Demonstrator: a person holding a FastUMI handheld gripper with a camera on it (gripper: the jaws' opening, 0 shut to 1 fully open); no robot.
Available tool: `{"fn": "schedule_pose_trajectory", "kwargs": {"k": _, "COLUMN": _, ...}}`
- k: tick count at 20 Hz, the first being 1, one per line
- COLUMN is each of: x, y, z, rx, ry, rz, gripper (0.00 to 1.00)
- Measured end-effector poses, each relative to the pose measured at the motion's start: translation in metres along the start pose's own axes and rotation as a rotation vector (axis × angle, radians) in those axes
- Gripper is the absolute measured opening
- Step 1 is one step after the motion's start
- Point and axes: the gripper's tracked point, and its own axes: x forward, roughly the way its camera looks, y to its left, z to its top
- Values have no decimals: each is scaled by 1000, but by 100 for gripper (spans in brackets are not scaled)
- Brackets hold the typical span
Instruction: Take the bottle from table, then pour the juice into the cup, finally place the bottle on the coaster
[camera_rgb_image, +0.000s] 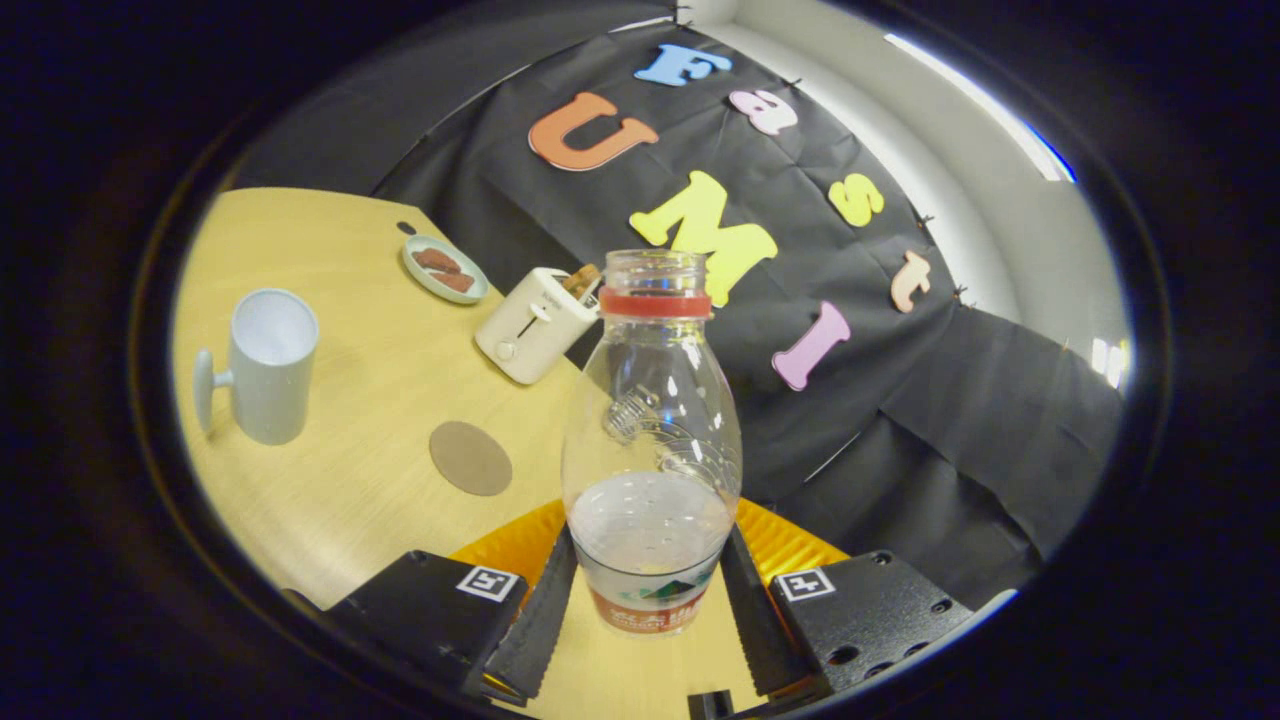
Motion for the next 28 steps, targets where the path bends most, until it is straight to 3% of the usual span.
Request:
{"fn": "schedule_pose_trajectory", "kwargs": {"k": 5, "x": 2, "y": 0, "z": 10, "rx": -222, "ry": -26, "rz": -55, "gripper": 79}}
{"fn": "schedule_pose_trajectory", "kwargs": {"k": 18, "x": -5, "y": -5, "z": 66, "rx": -523, "ry": -127, "rz": -132, "gripper": 78}}
{"fn": "schedule_pose_trajectory", "kwargs": {"k": 28, "x": -5, "y": 8, "z": 91, "rx": -655, "ry": -147, "rz": -145, "gripper": 79}}
